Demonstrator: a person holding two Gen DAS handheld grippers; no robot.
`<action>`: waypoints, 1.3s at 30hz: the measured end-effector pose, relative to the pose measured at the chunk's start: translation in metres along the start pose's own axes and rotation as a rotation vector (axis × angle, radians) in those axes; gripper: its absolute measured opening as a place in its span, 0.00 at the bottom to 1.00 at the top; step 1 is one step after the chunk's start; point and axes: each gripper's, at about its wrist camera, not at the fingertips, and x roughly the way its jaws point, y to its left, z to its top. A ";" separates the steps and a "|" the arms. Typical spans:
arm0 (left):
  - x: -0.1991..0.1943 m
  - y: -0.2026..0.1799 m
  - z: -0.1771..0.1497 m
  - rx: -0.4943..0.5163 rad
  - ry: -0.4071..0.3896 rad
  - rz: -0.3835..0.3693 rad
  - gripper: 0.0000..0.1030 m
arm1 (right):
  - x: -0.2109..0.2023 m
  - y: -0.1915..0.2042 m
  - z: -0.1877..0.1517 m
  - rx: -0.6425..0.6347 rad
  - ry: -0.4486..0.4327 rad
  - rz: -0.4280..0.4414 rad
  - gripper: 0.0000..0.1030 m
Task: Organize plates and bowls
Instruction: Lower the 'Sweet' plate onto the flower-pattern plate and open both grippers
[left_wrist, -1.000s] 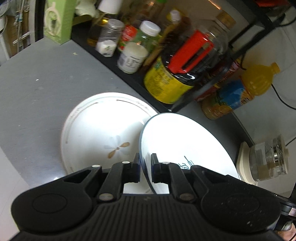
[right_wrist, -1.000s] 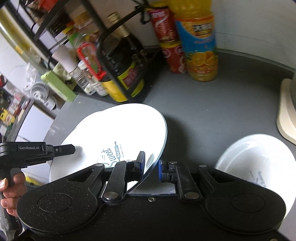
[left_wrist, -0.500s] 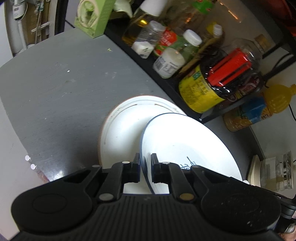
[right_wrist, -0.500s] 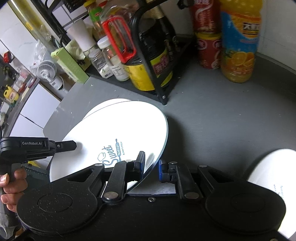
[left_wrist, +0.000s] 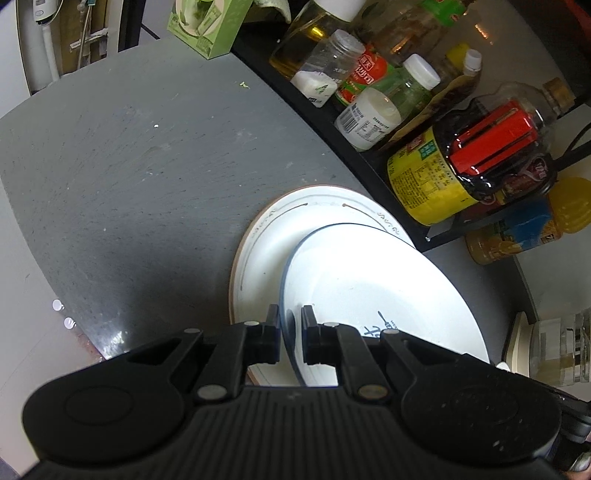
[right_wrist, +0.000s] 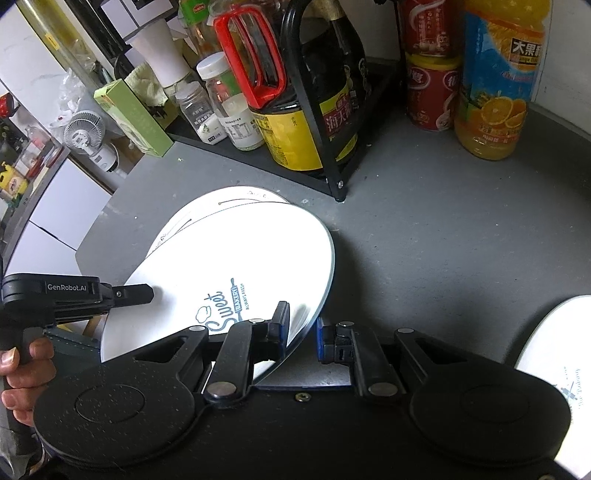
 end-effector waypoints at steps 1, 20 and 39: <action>0.001 0.001 0.001 0.000 0.002 -0.001 0.08 | 0.002 0.001 -0.001 0.003 0.003 -0.001 0.14; 0.024 0.010 0.016 0.038 0.052 0.020 0.10 | 0.026 -0.001 -0.006 0.091 0.033 -0.024 0.11; 0.019 0.011 0.029 0.028 0.090 0.034 0.12 | 0.038 -0.002 0.001 0.136 0.041 -0.023 0.11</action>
